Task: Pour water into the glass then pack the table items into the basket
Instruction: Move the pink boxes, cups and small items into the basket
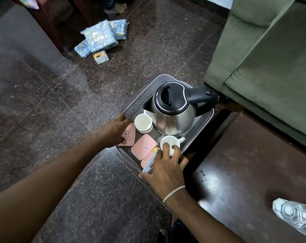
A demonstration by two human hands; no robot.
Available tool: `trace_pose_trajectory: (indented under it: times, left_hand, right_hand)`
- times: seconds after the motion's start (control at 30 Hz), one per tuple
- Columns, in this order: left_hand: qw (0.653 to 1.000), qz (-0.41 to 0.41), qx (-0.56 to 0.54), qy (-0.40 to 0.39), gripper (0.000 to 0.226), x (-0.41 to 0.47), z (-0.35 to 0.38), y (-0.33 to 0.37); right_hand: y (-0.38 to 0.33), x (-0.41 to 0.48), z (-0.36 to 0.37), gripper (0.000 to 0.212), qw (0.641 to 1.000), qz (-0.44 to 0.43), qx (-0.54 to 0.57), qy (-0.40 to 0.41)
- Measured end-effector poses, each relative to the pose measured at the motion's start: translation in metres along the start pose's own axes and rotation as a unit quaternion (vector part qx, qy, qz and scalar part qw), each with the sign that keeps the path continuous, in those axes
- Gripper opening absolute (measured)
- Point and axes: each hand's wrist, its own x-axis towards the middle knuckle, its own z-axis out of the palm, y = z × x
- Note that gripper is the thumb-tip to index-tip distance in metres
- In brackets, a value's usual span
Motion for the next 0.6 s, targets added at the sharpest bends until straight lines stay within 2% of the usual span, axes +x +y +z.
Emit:
trace_pose_trajectory:
  times: [0.2, 0.4, 0.47, 0.6]
  left_hand:
    - [0.999, 0.009, 0.046, 0.006, 0.093, 0.002, 0.006, 0.003]
    - [1.000, -0.027, -0.002, 0.001, 0.095, -0.005, 0.014, 0.010]
    - [0.998, -0.045, -0.026, 0.024, 0.089, -0.008, 0.020, 0.017]
    - [0.990, -0.075, -0.018, 0.121, 0.067, -0.014, 0.024, 0.028]
  right_hand:
    - [0.002, -0.004, 0.002, 0.101, 1.000, 0.007, 0.011, 0.002]
    - [-0.001, -0.006, 0.002, 0.105, 1.000, 0.012, 0.018, 0.002]
    - [-0.001, -0.006, 0.001, 0.105, 1.000, 0.011, 0.018, 0.000]
    - [0.000, -0.006, 0.001, 0.106, 1.000, 0.010, 0.019, 0.002]
